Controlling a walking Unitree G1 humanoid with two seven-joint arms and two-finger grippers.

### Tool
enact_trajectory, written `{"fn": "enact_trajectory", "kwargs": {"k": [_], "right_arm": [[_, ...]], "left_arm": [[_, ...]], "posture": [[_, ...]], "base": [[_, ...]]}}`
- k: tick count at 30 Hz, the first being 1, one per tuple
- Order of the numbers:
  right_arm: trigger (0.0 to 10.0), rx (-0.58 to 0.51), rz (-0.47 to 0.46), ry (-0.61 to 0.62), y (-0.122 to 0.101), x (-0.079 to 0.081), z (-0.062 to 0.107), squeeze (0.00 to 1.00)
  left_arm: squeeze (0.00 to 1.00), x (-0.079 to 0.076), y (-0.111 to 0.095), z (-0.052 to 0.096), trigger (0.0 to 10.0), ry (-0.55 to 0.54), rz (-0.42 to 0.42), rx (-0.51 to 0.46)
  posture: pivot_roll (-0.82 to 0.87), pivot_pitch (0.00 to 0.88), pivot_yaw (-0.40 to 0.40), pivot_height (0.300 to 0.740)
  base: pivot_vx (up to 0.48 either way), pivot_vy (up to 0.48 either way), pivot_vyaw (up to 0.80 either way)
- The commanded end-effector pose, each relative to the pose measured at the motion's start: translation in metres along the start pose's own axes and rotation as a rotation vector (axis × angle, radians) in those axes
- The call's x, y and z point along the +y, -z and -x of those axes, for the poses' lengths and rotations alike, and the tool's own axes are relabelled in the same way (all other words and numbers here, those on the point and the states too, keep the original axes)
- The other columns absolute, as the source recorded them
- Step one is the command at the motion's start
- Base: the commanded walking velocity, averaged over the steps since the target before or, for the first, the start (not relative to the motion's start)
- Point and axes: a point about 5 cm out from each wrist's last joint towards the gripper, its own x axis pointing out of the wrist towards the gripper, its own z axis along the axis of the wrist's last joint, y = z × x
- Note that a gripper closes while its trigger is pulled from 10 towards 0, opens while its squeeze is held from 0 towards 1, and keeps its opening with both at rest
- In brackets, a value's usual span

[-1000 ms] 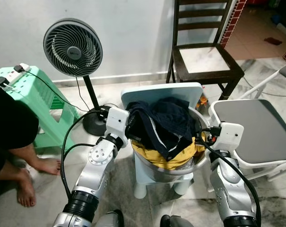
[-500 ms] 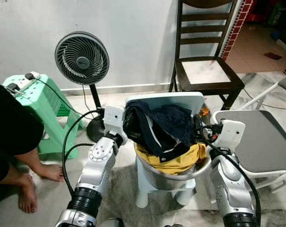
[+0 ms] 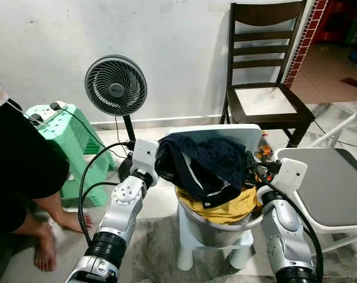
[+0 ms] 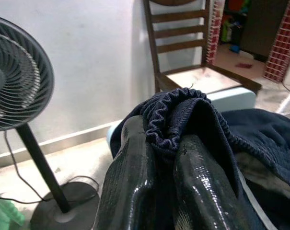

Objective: Hang hanger

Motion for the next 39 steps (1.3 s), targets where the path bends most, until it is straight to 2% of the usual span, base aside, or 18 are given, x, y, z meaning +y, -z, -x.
{"fn": "enact_trajectory", "kwargs": {"k": [1, 18, 23, 31, 39], "right_arm": [[10.0, -0.009, -0.011, 0.006, -0.002, 0.0, -0.001, 0.0], [10.0, -0.006, 0.023, -0.021, -0.004, -0.002, 0.0, 0.0], [10.0, -0.01, 0.028, -0.015, -0.005, -0.003, 0.002, 0.0], [10.0, -0.015, 0.034, 0.0, -0.006, -0.007, 0.005, 0.0], [10.0, -0.011, 0.045, 0.0, -0.007, -0.01, 0.005, 0.0]], "left_arm": [[0.0, 0.006, -0.007, -0.003, 10.0, -0.029, -0.007, -0.028], [0.0, -0.003, 0.0, 0.0, 10.0, -0.01, 0.011, -0.034], [0.0, -0.004, -0.001, 0.0, 10.0, 0.009, 0.027, -0.037], [0.0, -0.015, -0.003, 0.0, 10.0, 0.112, 0.065, -0.051], [0.0, -0.019, -0.004, -0.001, 10.0, 0.113, 0.064, -0.063]], "posture": [[0.02, 0.004, 0.054, 0.74], [0.02, 0.052, 0.032, 0.74], [0.01, 0.057, 0.035, 0.74], [-0.01, 0.065, 0.037, 0.74], [-0.01, 0.064, 0.032, 0.74]], "base": [[0.0, 0.0, 0.0], [0.0, 0.0, 0.0], [0.0, 0.0, 0.0], [0.0, 0.0, 0.0], [0.0, 0.0, 0.0]]}}
